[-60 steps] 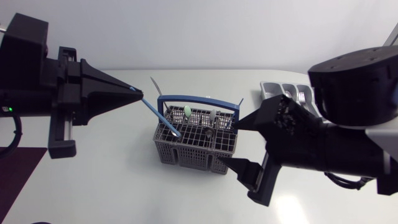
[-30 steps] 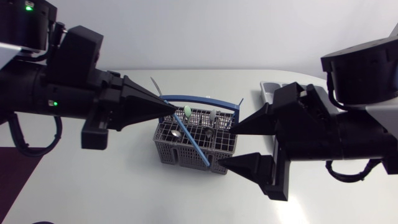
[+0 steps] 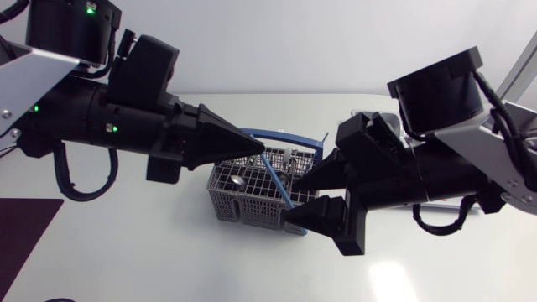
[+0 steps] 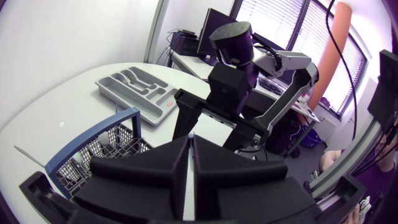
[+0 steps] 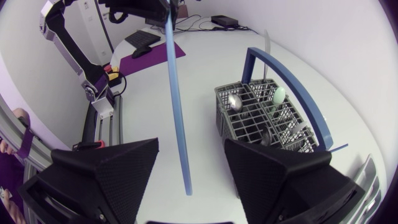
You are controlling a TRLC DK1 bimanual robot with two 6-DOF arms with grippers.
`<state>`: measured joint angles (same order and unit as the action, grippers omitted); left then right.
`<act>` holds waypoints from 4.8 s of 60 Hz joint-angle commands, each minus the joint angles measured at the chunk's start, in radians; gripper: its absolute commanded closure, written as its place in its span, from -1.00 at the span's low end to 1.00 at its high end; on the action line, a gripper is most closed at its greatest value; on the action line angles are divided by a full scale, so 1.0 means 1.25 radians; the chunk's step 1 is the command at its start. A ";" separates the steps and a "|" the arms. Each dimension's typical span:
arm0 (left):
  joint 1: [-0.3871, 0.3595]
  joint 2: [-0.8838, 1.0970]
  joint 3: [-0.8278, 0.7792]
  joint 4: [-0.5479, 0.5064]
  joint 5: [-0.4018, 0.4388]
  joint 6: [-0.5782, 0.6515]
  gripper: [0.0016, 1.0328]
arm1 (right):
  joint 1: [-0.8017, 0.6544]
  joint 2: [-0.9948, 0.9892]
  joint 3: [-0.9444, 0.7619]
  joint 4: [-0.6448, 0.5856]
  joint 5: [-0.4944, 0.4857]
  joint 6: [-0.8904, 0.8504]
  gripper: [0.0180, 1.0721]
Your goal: Unload the cutlery basket into the drawer organizer.
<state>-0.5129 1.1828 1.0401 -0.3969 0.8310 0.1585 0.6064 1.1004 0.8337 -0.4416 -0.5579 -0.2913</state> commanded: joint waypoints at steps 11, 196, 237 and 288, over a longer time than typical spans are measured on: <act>-0.002 0.026 0.038 0.008 0.011 -0.018 0.86 | -0.019 0.025 0.026 0.011 -0.034 0.007 0.16; -0.078 -0.020 0.001 0.025 -0.423 0.138 -0.90 | -0.543 0.446 0.257 0.007 0.032 0.064 -0.52; -0.095 -0.042 -0.021 0.012 -0.437 0.144 -0.90 | -0.378 0.455 0.236 0.082 -0.094 0.011 0.16; -0.100 -0.043 -0.026 0.016 -0.440 0.142 -0.90 | -0.371 0.455 0.240 0.099 -0.094 -0.017 0.89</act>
<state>-0.6254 1.1450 1.0271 -0.3759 0.2852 0.3187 0.1425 1.6947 1.1481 -0.3119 -0.6865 -0.2924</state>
